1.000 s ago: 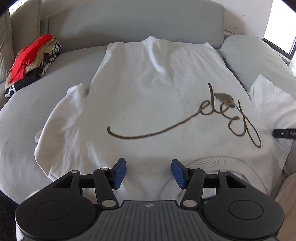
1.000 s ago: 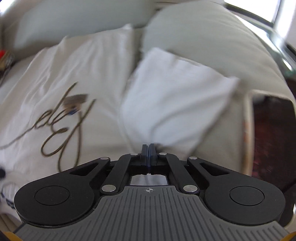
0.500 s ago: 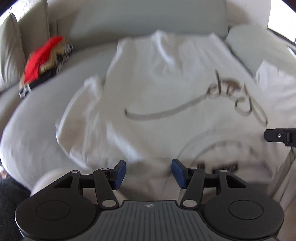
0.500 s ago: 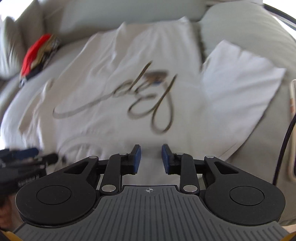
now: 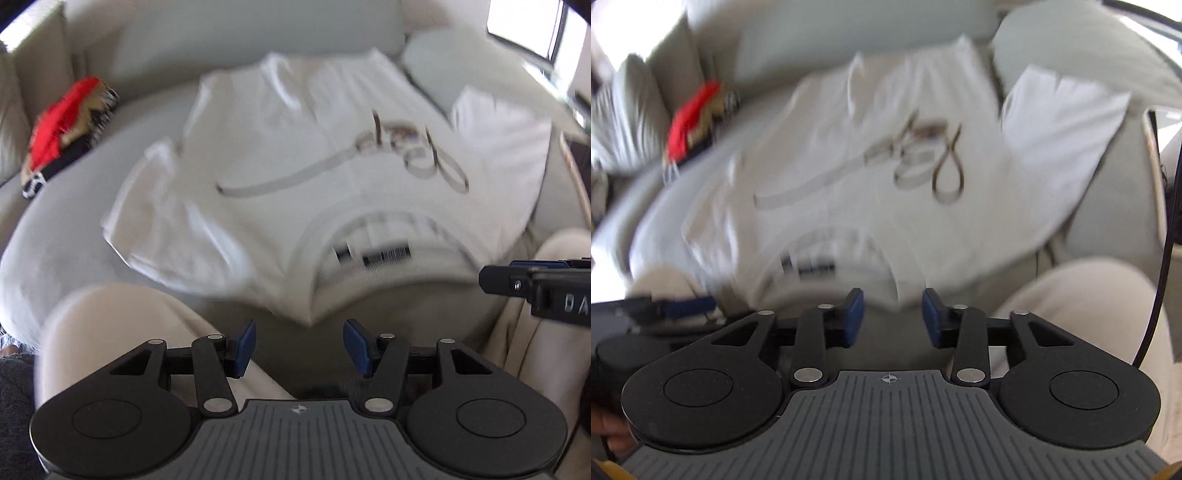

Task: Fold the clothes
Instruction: 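Open the right gripper and release the folded sleeve, then move the left gripper to the other sleeve and close on it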

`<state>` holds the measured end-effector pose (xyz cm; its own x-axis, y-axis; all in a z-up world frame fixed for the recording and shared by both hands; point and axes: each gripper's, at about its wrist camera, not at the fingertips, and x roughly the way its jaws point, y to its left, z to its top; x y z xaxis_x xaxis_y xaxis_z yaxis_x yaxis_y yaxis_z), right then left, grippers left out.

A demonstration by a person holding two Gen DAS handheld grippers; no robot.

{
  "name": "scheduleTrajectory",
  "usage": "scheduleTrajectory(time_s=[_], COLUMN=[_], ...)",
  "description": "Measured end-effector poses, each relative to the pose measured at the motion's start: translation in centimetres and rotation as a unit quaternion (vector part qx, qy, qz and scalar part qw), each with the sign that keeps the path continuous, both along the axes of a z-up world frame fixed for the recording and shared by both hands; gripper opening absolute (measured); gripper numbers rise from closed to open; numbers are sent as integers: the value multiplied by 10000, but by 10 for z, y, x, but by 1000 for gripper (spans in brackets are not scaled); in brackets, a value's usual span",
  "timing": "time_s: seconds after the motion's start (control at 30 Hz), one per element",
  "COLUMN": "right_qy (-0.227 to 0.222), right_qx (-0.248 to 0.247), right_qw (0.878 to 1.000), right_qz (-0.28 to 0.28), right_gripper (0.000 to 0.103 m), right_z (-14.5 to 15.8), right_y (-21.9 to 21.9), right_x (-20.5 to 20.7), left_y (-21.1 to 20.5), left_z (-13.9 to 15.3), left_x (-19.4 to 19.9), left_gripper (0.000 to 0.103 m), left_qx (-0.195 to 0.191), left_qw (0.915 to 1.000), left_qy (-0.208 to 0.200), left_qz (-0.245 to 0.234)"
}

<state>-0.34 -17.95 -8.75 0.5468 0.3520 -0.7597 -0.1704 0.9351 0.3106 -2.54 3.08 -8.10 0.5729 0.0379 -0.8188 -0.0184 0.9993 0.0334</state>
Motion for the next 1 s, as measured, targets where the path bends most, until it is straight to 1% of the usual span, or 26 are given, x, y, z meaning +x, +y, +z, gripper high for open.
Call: scheduleTrajectory(time_s=[0.03, 0.07, 0.1, 0.17, 0.23, 0.3, 0.37, 0.43, 0.47, 0.53, 0.63, 0.7, 0.73, 0.8, 0.83, 0.9, 0.93, 0.97, 1.0], right_qy=[-97, -162, -228, -295, -324, -285, -134, 161, 293, 458, 573, 620, 627, 608, 604, 623, 653, 668, 674], right_qx=[104, 185, 266, 352, 409, 509, 677, 805, 833, 752, 668, 662, 634, 540, 509, 480, 479, 464, 439], right_qw=[9999, 9996, 9992, 9987, 9983, 9980, 9973, 9964, 9959, 9960, 9961, 9958, 9960, 9966, 9968, 9968, 9966, 9965, 9966], right_qz=[-77, -129, -182, -216, -243, -261, -232, -225, -203, -168, -104, -92, -107, -132, -144, -167, -177, -186, -194], right_gripper=[48, 52, 57, 61, 65, 65, 66, 67, 66, 66, 66, 66, 66, 66, 66, 66, 66, 66, 66], right_z=[8, 15, 22, 33, 43, 46, 41, 29, 23, 11, 2, -1, -2, -3, -4, -6, -7, -7, -8], right_y=[-2, -2, -3, -2, -1, 1, 7, 14, 19, 30, 43, 47, 48, 51, 52, 52, 52, 52, 52], right_x=[5, 9, 13, 21, 28, 36, 45, 55, 59, 65, 70, 72, 73, 74, 74, 75, 76, 76, 76], left_y=[9, 19, 28, 50, 75, 108, 141, 173, 187, 211, 235, 245, 250, 255, 257, 260, 262, 263, 264], left_z=[11, 20, 30, 43, 52, 52, 42, 27, 16, -5, -34, -46, -51, -56, -55, -55, -59, -63, -67], left_x=[-1, 0, 2, 3, 5, 5, 6, 10, 11, 14, 21, 29, 34, 45, 50, 63, 69, 72, 75], left_gripper=[55, 55, 56, 58, 60, 60, 58, 55, 54, 53, 50, 49, 48, 48, 48, 43, 40, 37, 35], left_qx=[-179, -357, -529, -889, -1241, -1537, -1804, -2094, -2323, -2846, -3557, -3875, -3985, -4087, -4037, -3880, -3953, -4082, -4213], left_qw=[9996, 9984, 9965, 9903, 9807, 9676, 9542, 9390, 9294, 9064, 8685, 8498, 8427, 8356, 8385, 8492, 8470, 8415, 8355], left_qy=[-180, -354, -525, -783, -974, -1086, -1024, -849, -751, -566, -409, -428, -452, -515, -589, -607, -544, -491, -449], left_qz=[104, 241, 387, 726, 1151, 1685, 2158, 2591, 2766, 3069, 3428, 3547, 3593, 3634, 3612, 3532, 3512, 3505, 3500])
